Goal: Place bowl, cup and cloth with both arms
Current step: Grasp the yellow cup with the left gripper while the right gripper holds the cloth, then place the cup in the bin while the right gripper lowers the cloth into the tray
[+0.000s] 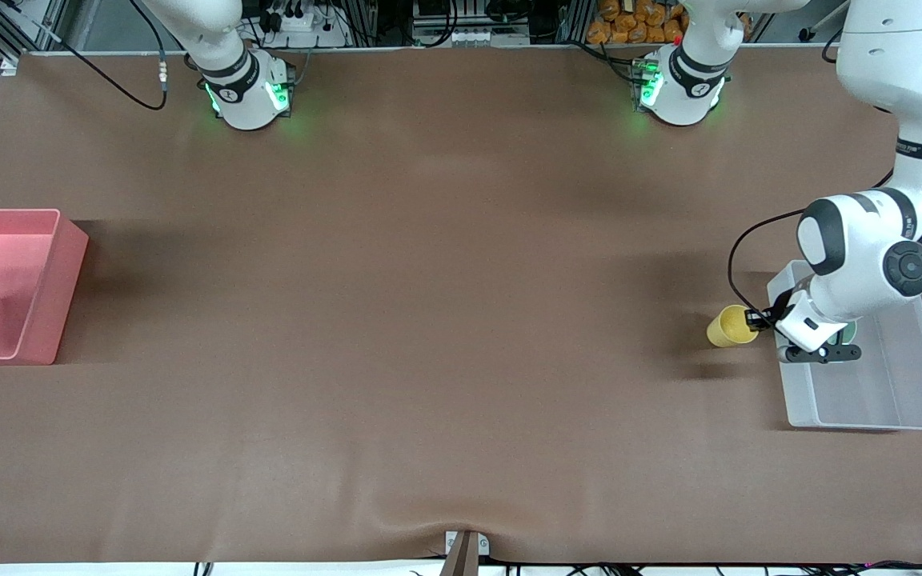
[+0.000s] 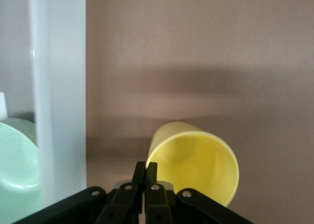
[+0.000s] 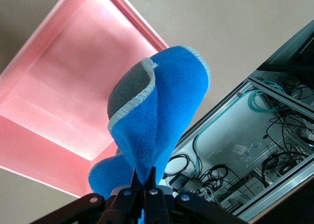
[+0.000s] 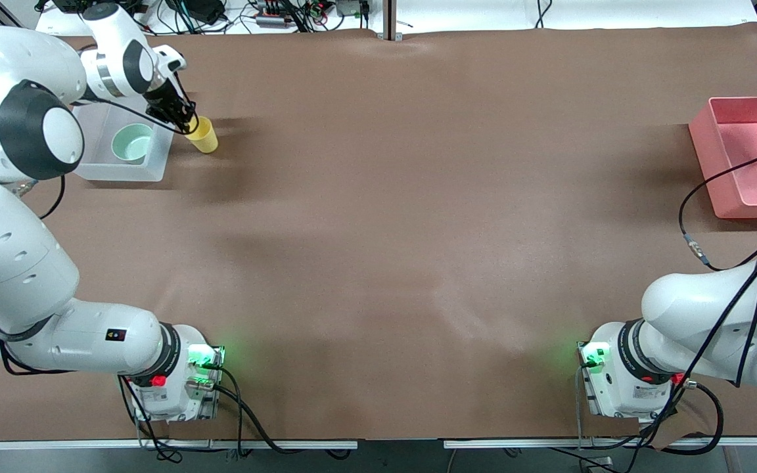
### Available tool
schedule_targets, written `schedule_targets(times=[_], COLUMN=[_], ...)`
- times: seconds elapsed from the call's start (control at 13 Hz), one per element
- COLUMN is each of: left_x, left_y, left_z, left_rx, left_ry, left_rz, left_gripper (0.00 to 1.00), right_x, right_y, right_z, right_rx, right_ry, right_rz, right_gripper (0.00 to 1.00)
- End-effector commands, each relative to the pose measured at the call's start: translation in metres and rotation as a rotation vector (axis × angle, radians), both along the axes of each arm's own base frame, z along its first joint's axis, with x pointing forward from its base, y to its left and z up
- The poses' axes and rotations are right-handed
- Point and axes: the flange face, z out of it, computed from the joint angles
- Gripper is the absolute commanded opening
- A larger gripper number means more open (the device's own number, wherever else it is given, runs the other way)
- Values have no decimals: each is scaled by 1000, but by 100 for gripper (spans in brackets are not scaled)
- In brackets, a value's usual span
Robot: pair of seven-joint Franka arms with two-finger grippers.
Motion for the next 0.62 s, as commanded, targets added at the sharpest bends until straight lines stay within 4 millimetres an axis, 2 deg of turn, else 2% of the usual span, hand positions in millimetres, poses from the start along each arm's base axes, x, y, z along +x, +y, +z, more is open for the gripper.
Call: schedule_targets(times=[0.0,0.23,0.38,0.46,0.54], left_x=[17,33,38,37,37], left_y=[8,41,73,97,116], left_z=[48,106,137,142,136], left_rx=[-3,-20,-29,-29,-24], left_ry=[31,70,76,63,68], left_rz=[12,35,-5,-19,-36], left_gripper=[0,0,0,0,0], right_x=[1,-1,-3,-3,-3], right_y=[-8,-12,-15,-15,-15], right_z=[-5,-7,-11,-12,-14], right_rx=[0,3,7,8,9], right_ry=[5,7,8,9,11], right_rz=[16,11,7,7,7], right_gripper=[0,0,0,0,0])
